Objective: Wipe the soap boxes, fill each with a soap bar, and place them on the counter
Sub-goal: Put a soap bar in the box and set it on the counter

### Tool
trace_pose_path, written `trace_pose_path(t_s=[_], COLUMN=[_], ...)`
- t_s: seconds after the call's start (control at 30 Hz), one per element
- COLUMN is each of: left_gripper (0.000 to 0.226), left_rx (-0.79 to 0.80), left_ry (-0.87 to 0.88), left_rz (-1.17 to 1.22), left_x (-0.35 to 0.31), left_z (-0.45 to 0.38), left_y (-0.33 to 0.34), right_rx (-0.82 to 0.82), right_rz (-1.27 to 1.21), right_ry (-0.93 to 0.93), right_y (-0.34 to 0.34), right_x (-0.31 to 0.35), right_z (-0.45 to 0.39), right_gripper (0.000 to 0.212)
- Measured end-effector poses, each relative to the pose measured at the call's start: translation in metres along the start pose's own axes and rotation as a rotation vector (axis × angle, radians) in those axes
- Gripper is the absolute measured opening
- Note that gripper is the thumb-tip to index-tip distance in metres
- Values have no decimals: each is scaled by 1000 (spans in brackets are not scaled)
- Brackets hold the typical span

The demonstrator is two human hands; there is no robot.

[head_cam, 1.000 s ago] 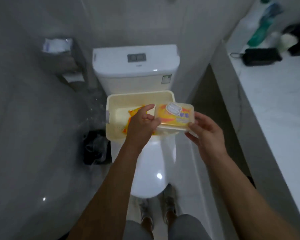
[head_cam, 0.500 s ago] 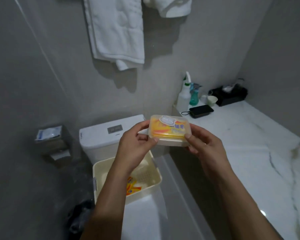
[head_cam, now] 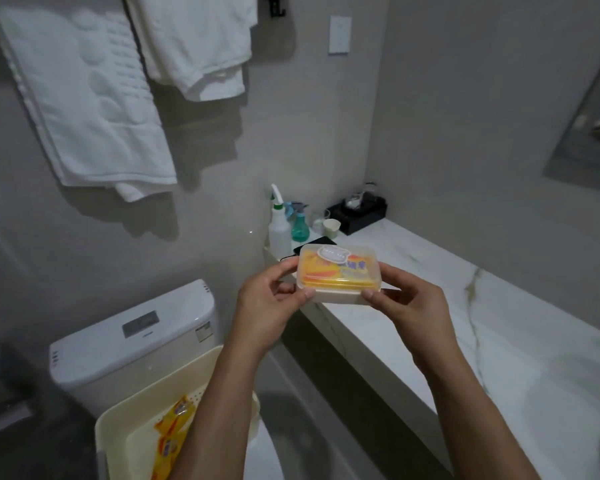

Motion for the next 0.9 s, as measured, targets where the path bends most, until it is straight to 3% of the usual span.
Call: trace_pose_path(t_s=[0.47, 0.9], left_gripper=[49, 55], left_rx=[202, 506], left_ry=[-45, -105], left_rz=[37, 16], left_x=[33, 84], left_z=[-48, -80], left_y=[226, 411], right_rx=[-217, -428], right_rz=[108, 153], right_ry=[64, 252], right_y=[-193, -312], right_x=[-101, -204], right_z=[-38, -41], right_gripper=[43, 46])
Point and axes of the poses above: each hand's wrist, its own z-axis away from the middle knuckle, its own y-axis out of the palm, x = y × z, the point moved 10 cm from there along -z, towards the middle knuckle, and after that the axes turned 14 degrees about z, right-handed, at the moved point
